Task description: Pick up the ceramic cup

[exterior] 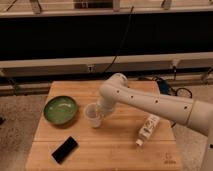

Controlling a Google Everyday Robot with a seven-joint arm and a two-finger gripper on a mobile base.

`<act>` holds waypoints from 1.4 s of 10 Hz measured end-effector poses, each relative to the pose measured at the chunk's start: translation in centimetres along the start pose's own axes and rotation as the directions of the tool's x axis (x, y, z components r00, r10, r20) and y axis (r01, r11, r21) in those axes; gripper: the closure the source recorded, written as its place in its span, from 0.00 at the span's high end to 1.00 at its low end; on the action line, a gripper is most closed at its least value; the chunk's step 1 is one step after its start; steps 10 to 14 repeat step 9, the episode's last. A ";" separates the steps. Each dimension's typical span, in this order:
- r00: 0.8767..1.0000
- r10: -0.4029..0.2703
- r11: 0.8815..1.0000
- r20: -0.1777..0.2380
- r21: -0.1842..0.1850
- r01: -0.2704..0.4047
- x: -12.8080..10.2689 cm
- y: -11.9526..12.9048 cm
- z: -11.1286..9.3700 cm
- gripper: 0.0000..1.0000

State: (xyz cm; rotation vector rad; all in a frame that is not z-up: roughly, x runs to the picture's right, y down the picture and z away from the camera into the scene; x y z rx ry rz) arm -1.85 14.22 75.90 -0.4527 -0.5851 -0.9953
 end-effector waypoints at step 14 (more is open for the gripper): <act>1.000 -0.024 1.000 0.006 0.006 0.024 0.2 -0.1 -2.1 0.01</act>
